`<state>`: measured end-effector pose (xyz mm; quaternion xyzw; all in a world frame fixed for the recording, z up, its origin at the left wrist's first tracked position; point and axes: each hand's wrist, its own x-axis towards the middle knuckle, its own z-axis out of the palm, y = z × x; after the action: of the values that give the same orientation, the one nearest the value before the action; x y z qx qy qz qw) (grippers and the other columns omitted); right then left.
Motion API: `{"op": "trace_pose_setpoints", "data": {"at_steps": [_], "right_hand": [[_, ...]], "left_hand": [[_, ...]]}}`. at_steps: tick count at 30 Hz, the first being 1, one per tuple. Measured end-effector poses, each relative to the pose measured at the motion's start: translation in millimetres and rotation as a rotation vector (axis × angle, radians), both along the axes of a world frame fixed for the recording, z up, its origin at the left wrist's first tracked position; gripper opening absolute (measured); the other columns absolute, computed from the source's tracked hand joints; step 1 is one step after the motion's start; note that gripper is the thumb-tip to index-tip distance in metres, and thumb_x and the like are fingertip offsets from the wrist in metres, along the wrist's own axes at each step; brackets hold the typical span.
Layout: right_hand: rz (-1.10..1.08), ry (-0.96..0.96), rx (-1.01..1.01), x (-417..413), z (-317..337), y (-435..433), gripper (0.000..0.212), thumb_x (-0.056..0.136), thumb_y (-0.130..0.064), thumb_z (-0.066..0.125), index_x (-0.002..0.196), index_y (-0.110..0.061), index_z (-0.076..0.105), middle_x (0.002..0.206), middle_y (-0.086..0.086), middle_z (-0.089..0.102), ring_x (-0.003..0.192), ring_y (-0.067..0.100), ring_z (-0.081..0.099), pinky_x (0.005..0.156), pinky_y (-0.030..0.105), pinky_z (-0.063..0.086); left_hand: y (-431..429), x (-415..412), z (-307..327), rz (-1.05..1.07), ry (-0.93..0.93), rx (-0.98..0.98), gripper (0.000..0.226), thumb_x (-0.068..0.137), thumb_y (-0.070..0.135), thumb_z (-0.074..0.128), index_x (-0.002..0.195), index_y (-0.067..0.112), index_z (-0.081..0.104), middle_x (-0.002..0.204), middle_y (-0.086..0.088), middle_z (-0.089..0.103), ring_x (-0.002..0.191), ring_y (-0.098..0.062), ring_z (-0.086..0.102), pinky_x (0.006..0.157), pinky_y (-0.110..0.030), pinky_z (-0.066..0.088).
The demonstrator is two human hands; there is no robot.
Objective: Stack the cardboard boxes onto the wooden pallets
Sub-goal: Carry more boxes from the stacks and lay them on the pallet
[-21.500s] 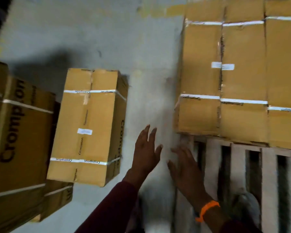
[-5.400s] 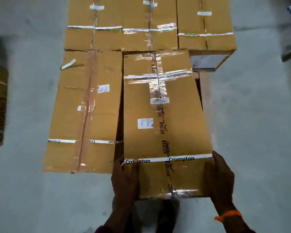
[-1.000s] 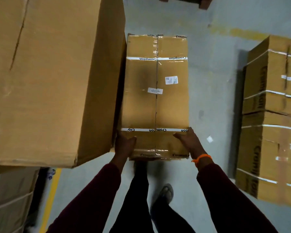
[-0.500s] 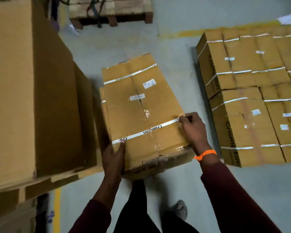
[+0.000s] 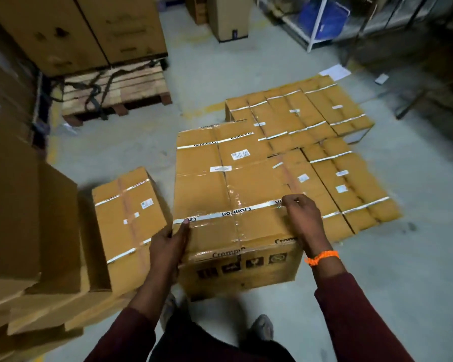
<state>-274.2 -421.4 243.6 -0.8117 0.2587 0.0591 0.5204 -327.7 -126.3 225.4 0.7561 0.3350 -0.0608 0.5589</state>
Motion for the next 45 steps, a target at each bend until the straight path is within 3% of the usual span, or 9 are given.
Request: {"op": "trace_pose_setpoints", "data": {"at_steps": [3, 6, 10, 14, 23, 29, 36, 41, 45], "right_hand": [[-0.049, -0.040, -0.006, -9, 22, -59, 0.028, 0.091, -0.038, 0.060, 0.106, -0.016, 0.071, 0.105, 0.000, 0.066, 0.101, 0.024, 0.059, 0.084, 0.036, 0.045], [-0.106, -0.038, -0.005, -13, 39, -110, 0.036, 0.084, -0.044, 0.057, 0.105, -0.018, 0.071, 0.106, -0.002, 0.067, 0.101, 0.024, 0.060, 0.089, 0.040, 0.050], [-0.185, -0.059, -0.006, -12, 44, -170, 0.048, 0.073, -0.052, 0.052, 0.105, -0.022, 0.071, 0.108, -0.002, 0.069, 0.101, 0.024, 0.061, 0.090, 0.042, 0.051], [-0.238, -0.067, -0.014, 0, 35, -233, 0.041, 0.085, -0.046, 0.056, 0.113, -0.020, 0.070, 0.111, -0.001, 0.068, 0.101, 0.022, 0.060, 0.081, 0.035, 0.045], [-0.328, 0.011, -0.140, 53, 25, -407, 0.030, 0.093, -0.040, 0.060, 0.111, -0.020, 0.071, 0.117, 0.002, 0.068, 0.106, 0.025, 0.060, 0.086, 0.039, 0.047], [-0.411, 0.009, -0.136, 78, 36, -529, 0.030, 0.090, -0.038, 0.061, 0.107, -0.018, 0.073, 0.114, 0.002, 0.069, 0.105, 0.027, 0.062, 0.095, 0.046, 0.051], [-0.480, 0.008, -0.040, 86, 6, -658, 0.039, 0.076, -0.048, 0.055, 0.098, -0.023, 0.075, 0.113, -0.001, 0.071, 0.104, 0.025, 0.062, 0.095, 0.046, 0.051], [-0.483, 0.039, 0.033, 99, -20, -779, 0.035, 0.078, -0.046, 0.059, 0.099, -0.023, 0.075, 0.114, 0.000, 0.072, 0.104, 0.024, 0.062, 0.094, 0.044, 0.051], [-0.448, 0.043, 0.026, 114, -15, -879, 0.035, 0.084, -0.044, 0.060, 0.108, -0.021, 0.072, 0.119, 0.001, 0.068, 0.108, 0.025, 0.060, 0.095, 0.043, 0.049]], "left_hand": [[-62, 5, 26, -0.071, -0.063, -0.008, 0.025, 0.093, 0.045, 0.069, 0.100, 0.021, 0.072, 0.086, 0.004, 0.071, 0.076, -0.013, 0.064, 0.059, -0.027, 0.049], [-109, 19, 44, -0.128, -0.124, 0.011, 0.009, 0.095, 0.040, 0.068, 0.098, 0.031, 0.069, 0.087, 0.010, 0.069, 0.087, -0.016, 0.066, 0.069, -0.031, 0.052], [-165, 46, 46, -0.211, -0.159, 0.031, 0.028, 0.089, 0.052, 0.069, 0.108, 0.032, 0.076, 0.100, 0.009, 0.075, 0.099, -0.020, 0.069, 0.083, -0.040, 0.058], [-229, 80, 43, -0.293, -0.181, 0.053, 0.058, 0.073, 0.066, 0.062, 0.116, 0.029, 0.075, 0.107, 0.004, 0.076, 0.103, -0.024, 0.068, 0.094, -0.052, 0.056], [-406, 162, 24, -0.389, -0.152, -0.045, 0.045, 0.089, 0.052, 0.067, 0.123, 0.022, 0.072, 0.121, -0.002, 0.072, 0.107, -0.025, 0.064, 0.098, -0.051, 0.053], [-535, 204, 31, -0.482, -0.121, -0.073, 0.039, 0.098, 0.037, 0.064, 0.130, 0.015, 0.067, 0.108, 0.011, 0.056, 0.097, -0.013, 0.053, 0.090, -0.031, 0.039], [-668, 239, 35, -0.562, -0.100, 0.031, 0.035, 0.078, 0.057, 0.059, 0.104, 0.037, 0.072, 0.100, 0.011, 0.070, 0.098, -0.018, 0.065, 0.092, -0.037, 0.051], [-793, 246, 26, -0.562, -0.059, 0.149, 0.049, 0.087, 0.055, 0.061, 0.122, 0.022, 0.071, 0.110, 0.005, 0.070, 0.100, -0.022, 0.065, 0.091, -0.040, 0.053], [-889, 253, 22, -0.535, 0.007, 0.150, 0.050, 0.085, 0.057, 0.063, 0.123, 0.025, 0.072, 0.111, 0.003, 0.072, 0.098, -0.022, 0.066, 0.092, -0.041, 0.055]]}}
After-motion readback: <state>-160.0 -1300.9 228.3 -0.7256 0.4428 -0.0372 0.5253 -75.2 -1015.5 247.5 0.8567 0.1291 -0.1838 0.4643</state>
